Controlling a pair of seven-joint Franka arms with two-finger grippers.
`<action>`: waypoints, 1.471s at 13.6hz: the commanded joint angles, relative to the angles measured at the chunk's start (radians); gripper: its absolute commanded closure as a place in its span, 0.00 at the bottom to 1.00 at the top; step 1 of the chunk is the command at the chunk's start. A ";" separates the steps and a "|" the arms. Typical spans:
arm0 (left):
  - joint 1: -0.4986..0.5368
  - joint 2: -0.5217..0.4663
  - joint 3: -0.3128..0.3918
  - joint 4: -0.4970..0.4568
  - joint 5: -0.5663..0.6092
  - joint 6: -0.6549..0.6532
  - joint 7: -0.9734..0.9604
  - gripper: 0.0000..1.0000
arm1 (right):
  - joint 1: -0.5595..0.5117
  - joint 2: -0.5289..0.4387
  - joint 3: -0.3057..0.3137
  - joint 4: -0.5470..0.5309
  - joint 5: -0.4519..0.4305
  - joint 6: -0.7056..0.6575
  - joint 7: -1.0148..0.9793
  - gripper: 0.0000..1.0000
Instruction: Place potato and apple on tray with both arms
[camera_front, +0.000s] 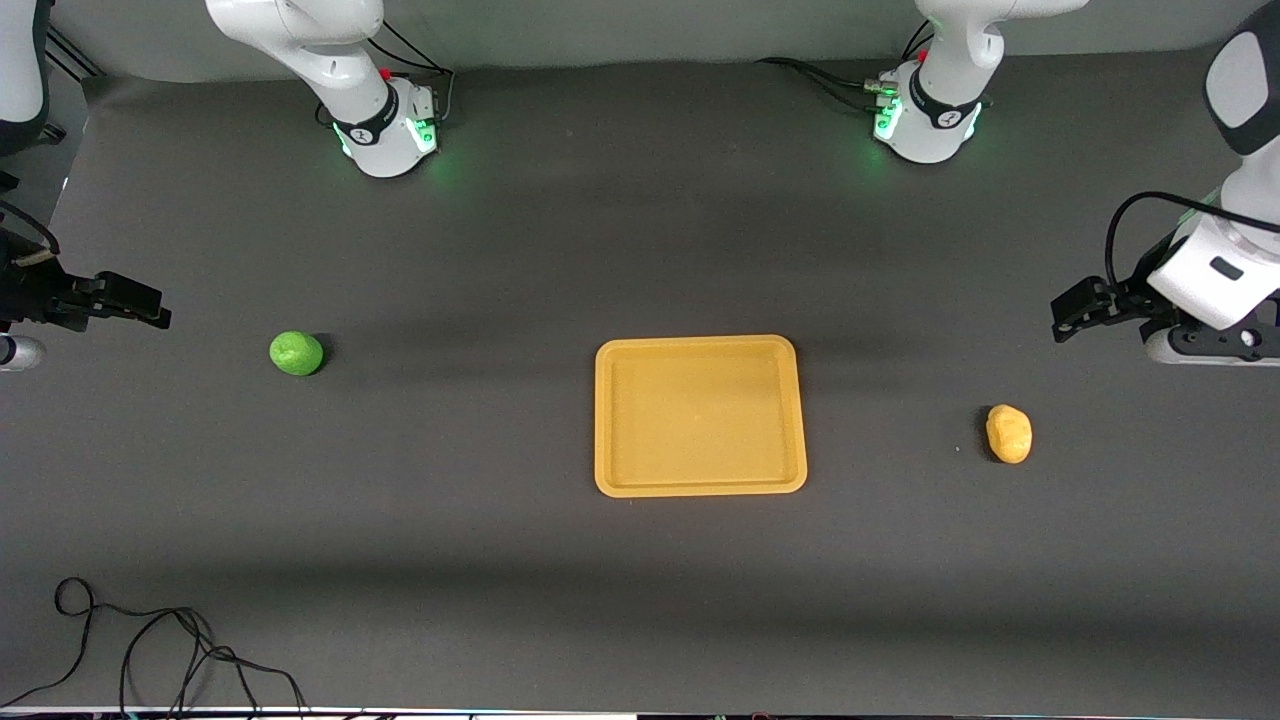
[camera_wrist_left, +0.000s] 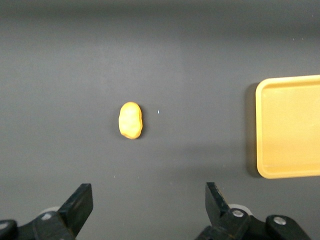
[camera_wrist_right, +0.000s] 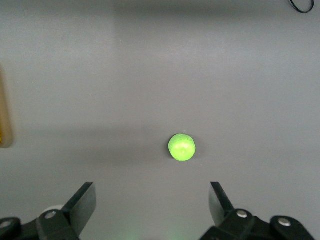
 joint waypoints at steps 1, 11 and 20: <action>-0.013 -0.005 0.004 0.023 0.002 -0.032 -0.001 0.00 | 0.012 -0.005 -0.009 0.010 -0.015 -0.016 0.018 0.00; -0.004 0.011 0.005 0.046 0.005 -0.055 0.007 0.00 | 0.006 -0.003 -0.010 0.017 -0.004 -0.018 0.020 0.00; 0.056 0.161 0.013 -0.133 0.005 0.306 0.122 0.00 | 0.008 0.000 -0.010 0.022 0.002 -0.018 0.020 0.00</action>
